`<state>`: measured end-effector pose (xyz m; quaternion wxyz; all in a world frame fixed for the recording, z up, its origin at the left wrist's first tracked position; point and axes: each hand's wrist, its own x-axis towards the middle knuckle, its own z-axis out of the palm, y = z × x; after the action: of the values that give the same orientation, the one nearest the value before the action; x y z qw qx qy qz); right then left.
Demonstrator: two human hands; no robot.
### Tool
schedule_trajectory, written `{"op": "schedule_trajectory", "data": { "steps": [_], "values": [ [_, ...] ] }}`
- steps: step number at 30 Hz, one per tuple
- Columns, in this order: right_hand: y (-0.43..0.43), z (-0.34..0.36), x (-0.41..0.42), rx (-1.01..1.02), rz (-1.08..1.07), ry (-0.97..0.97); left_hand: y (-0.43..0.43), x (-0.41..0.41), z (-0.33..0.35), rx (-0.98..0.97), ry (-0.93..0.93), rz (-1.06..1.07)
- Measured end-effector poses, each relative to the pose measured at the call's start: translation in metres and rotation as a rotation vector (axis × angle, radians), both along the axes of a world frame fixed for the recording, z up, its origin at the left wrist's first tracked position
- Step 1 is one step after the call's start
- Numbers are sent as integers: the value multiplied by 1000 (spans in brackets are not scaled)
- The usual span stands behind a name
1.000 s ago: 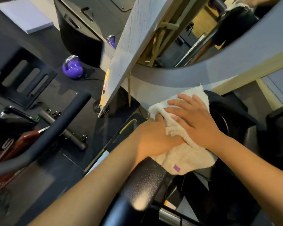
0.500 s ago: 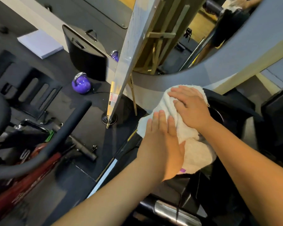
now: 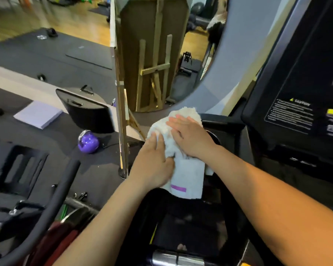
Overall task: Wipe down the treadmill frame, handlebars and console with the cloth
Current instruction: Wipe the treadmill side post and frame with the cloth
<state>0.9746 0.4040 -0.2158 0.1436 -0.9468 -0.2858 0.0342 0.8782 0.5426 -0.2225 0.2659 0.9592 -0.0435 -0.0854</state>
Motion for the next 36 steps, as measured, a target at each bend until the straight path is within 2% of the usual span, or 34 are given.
{"op": "schedule_trajectory", "data": {
  "steps": [3, 6, 10, 13, 17, 22, 26, 32, 36],
  "values": [
    [-11, 1, -9, -30, -69, -30, 1, -17, -4, 6, -23, 6],
    [-21, -6, -23, -177, -60, -13, 1, -25, -5, 22, -53, 2],
    [-21, 0, -19, -227, -107, 27, -7, -11, 0, 78, -43, -14],
    [-24, 2, -19, -308, -220, 11, -17, 12, 2, 142, -18, -69],
    [-28, 6, -21, -412, -360, 129, -36, 36, 2, 144, 2, -143],
    [-33, 15, -22, -406, -499, 314, -46, 51, 3, 218, -14, -194],
    [-51, 9, -23, -434, -432, 214, -52, 58, 2, 240, -76, -247],
    [-64, 26, -24, -399, -485, 110, -65, 70, 3, 371, -110, -292],
    [-63, 46, -41, -495, -451, 65, -66, 59, 1, 373, -106, -342]
  ]
}}
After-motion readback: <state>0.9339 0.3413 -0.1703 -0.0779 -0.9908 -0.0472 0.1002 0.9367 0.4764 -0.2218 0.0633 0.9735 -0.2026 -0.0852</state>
